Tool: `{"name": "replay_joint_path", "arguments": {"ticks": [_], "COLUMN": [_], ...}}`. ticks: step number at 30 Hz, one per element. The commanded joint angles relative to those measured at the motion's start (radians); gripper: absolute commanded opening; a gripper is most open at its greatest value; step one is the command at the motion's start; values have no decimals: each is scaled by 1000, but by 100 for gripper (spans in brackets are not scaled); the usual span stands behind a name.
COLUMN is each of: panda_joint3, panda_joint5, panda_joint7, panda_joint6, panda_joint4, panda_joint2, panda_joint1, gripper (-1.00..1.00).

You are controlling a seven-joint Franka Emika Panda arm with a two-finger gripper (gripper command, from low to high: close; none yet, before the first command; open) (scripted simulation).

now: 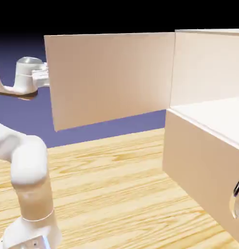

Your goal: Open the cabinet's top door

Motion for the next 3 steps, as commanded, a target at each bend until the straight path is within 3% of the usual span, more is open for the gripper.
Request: {"name": "replay_joint_path", "arguments": {"ticks": [1,3], "panda_joint3": [26,78], "panda_joint5": [9,24], "panda_joint7": [-2,-10], "panda_joint6": [-17,-47], "panda_joint4": [30,89], "panda_joint2": [1,-3], "panda_joint1": [-36,-109], "gripper": [-100,-100]}}
